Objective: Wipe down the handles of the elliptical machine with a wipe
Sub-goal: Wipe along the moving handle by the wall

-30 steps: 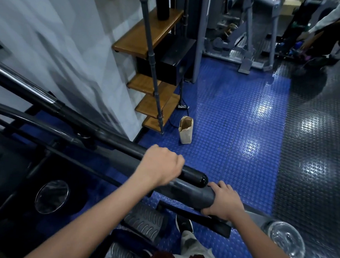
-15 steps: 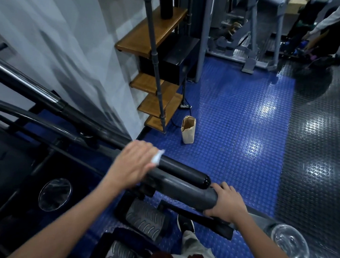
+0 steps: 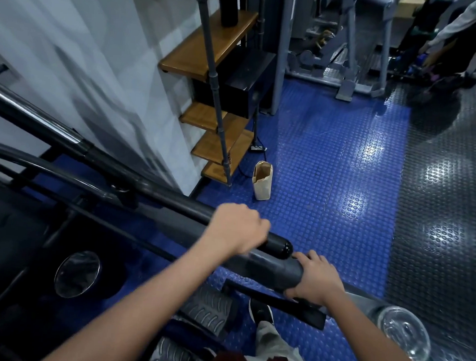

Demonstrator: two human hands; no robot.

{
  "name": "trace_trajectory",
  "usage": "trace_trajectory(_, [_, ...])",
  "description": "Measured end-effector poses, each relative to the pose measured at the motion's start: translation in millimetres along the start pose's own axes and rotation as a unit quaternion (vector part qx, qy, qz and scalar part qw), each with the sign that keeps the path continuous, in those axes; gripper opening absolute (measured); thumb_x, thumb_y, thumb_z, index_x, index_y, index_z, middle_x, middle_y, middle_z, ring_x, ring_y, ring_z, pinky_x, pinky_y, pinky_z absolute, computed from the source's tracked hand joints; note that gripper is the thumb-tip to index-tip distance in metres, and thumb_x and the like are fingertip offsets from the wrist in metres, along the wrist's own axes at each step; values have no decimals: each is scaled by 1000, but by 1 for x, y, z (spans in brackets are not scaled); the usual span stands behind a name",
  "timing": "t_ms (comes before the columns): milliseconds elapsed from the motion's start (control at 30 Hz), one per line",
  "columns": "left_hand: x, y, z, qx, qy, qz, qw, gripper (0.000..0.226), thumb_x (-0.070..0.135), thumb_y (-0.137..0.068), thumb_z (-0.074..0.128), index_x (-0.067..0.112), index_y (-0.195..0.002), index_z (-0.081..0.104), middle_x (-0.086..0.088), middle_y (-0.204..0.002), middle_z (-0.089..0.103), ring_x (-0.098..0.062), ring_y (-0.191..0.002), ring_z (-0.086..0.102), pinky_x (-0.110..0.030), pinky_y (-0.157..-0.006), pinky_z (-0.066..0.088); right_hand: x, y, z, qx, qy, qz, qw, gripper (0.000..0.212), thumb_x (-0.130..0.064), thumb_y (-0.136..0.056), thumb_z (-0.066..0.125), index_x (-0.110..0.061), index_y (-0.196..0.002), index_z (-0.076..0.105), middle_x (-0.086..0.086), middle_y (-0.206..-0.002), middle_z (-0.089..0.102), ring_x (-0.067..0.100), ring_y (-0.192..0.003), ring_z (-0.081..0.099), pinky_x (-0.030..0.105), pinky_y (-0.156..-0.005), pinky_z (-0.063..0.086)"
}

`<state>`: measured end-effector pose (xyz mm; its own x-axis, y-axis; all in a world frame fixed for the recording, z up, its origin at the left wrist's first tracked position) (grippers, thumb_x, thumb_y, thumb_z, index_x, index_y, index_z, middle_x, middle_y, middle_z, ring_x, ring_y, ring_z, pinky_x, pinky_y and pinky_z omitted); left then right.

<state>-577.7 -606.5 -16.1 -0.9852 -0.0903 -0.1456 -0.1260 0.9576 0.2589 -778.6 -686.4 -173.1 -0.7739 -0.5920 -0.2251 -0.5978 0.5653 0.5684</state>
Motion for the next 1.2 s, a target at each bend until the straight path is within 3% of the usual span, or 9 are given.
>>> trace_trajectory(167, [55,18,16,146,114,-1,983,37,31,-105,31,20,-80,55,-1,-76,61,-25,-70,54,-40,-71,37,0,-1,2,9,10,7,1000,102,-73,-49,65,-38,-141,36,-5,-121,43,21,-116,46,39,-99,41])
trace_trajectory(333, [6,45,68,202,114,56,971,40,40,-105,33,16,-128,55,-1,-119,58,-22,-112,52,-39,-108,36,3,-3,4,10,5,-2,1000,104,-78,-49,61,-41,-142,34,-6,-123,42,21,-116,46,39,-101,41])
trace_trajectory(500, [-103,54,66,235,96,-39,966,36,28,-103,29,16,-86,59,-2,-80,58,-27,-76,55,-38,-79,41,3,-3,3,5,7,-5,1000,103,-78,-52,63,-41,-143,32,-7,-124,40,20,-118,44,39,-103,40])
trace_trajectory(600, [-146,41,49,90,26,-49,994,25,24,-96,46,17,-73,50,-8,-68,60,-33,-64,59,-37,-61,36,2,-2,1,3,5,-5,1000,103,-77,-53,64,-40,-144,32,-7,-125,41,20,-118,44,39,-102,40])
trace_trajectory(767, [-90,-6,15,-176,82,-161,968,50,44,-99,27,13,-111,65,-15,-122,64,-31,-106,60,-37,-81,43,0,-2,1,1,7,-5,1000,104,-76,-53,65,-39,-145,32,-7,-126,40,20,-119,43,39,-103,38])
trace_trajectory(933, [37,10,5,85,70,-30,994,32,25,-101,26,21,-75,43,-5,-80,66,-28,-68,53,-37,-68,34,0,-2,2,2,15,4,1000,105,-74,-52,66,-39,-144,33,-5,-125,41,21,-119,44,38,-101,39])
trace_trajectory(1067, [50,38,49,187,133,34,973,33,34,-107,28,20,-116,57,2,-110,57,-23,-104,52,-39,-103,36,0,-2,3,1,14,8,1000,106,-76,-50,65,-38,-144,33,-5,-126,42,21,-118,45,38,-101,40])
trace_trajectory(1133, [23,50,74,210,101,45,972,43,38,-106,32,16,-142,43,-2,-135,50,-23,-131,43,-39,-120,21,1,-3,3,2,12,3,1000,106,-77,-50,64,-39,-144,33,-5,-126,42,21,-118,45,39,-102,40])
trace_trajectory(1200, [-16,57,90,234,98,42,966,48,39,-103,37,15,-145,38,-3,-141,46,-22,-137,38,-34,-124,9,3,-3,4,0,5,0,1000,104,-76,-52,66,-41,-144,32,-7,-127,41,19,-118,44,38,-103,40])
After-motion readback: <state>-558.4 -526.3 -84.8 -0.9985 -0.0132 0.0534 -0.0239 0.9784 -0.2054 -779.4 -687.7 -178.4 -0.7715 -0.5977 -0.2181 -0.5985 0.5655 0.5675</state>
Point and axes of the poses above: each hand's wrist, its own y-axis away from the middle knuckle, its own z-axis out of the palm, x = y × z, the point moved 1 cm from there along -y, towards the middle knuckle
